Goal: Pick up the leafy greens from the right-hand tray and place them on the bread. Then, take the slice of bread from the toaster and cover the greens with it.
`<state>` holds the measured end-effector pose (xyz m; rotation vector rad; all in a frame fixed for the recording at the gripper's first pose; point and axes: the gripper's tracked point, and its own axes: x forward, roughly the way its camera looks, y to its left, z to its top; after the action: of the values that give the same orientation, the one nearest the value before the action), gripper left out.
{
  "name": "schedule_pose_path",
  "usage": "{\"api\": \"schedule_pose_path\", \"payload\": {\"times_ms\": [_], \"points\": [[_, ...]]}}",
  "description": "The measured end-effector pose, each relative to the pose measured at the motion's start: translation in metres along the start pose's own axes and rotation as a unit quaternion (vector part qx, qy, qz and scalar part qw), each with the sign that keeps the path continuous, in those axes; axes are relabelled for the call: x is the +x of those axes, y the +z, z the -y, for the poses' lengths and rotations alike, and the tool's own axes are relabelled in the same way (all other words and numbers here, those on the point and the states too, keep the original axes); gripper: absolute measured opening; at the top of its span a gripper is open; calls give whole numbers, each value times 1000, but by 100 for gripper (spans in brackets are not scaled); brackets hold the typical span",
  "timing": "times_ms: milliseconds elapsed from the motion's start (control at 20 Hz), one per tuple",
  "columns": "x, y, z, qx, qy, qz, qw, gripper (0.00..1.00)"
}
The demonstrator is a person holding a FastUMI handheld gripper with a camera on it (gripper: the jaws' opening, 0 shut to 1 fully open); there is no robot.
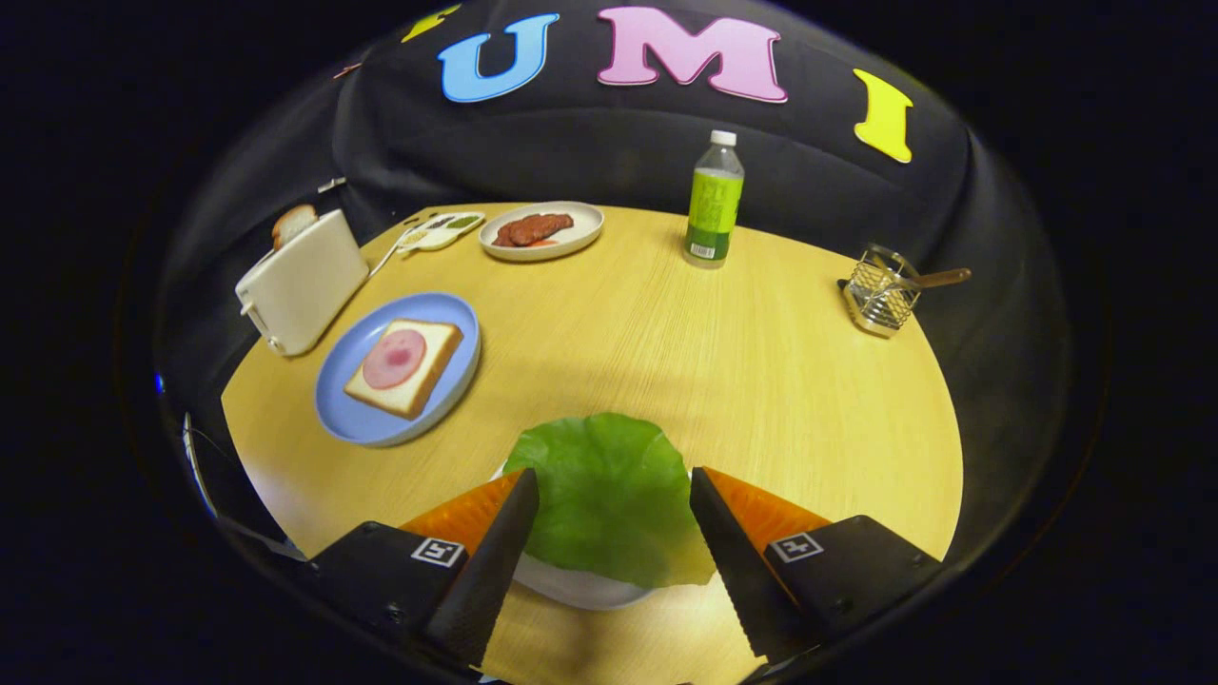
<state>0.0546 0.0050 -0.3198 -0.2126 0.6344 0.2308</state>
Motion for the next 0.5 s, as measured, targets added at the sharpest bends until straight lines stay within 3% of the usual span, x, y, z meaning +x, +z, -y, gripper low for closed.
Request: {"api": "schedule_pose_path", "payload": {"times_ms": [250,500], "points": [[23,-26,-4,-18,19,-35,999,99],[25,-22,-5,-21,31,-32,999,93]]}}
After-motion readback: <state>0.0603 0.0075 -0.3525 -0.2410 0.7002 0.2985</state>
